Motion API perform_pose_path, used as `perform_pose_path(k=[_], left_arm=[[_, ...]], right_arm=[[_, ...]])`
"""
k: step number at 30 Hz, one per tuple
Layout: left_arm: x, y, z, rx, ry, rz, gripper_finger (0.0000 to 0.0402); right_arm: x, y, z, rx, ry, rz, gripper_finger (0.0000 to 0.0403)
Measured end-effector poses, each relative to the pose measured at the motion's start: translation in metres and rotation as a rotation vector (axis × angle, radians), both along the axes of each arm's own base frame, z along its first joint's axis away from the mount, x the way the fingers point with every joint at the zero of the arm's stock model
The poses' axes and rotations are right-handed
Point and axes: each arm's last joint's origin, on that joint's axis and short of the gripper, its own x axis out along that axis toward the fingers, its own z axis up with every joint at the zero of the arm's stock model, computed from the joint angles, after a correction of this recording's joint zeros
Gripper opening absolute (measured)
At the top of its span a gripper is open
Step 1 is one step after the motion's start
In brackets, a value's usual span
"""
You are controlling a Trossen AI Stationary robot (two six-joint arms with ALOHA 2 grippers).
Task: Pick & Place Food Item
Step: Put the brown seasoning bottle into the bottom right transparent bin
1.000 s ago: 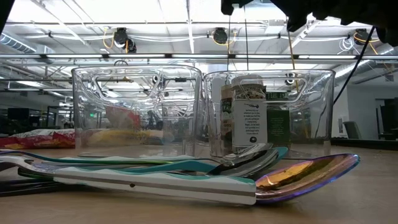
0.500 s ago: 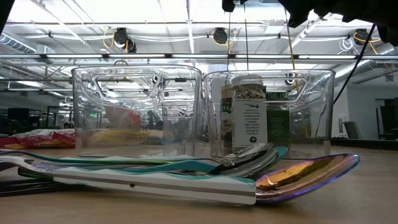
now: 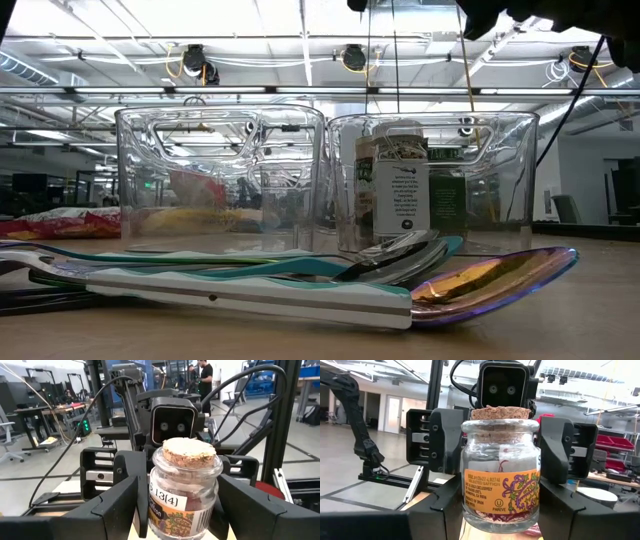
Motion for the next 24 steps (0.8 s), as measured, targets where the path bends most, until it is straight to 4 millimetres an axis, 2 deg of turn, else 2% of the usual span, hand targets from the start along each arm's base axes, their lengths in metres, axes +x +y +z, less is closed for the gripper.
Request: perform_pose_path(k=[13, 16, 20, 24], left_arm=[[0.0011, 0.0056, -0.0026, -0.018, 0.031, 0.007, 0.027], [0.001, 0.0055, -0.003, 0.002, 0.035, 0.004, 0.0251], [0.0007, 0.0051, -0.0036, 0.04, 0.039, -0.006, 0.0196], [0.0004, 0.0038, -0.0036, 0.053, 0.039, -0.011, 0.0194]], right_arm=[[0.0, -0.0004, -0.0002, 0.008, 0.002, -0.009, 0.0178], [0.0, -0.0004, -0.0008, 0.001, 0.006, -0.011, 0.0178], [0.0001, -0.0003, -0.0016, 0.016, 0.015, -0.005, 0.0178], [0.0001, -0.0003, -0.0016, 0.014, 0.015, -0.006, 0.0178]])
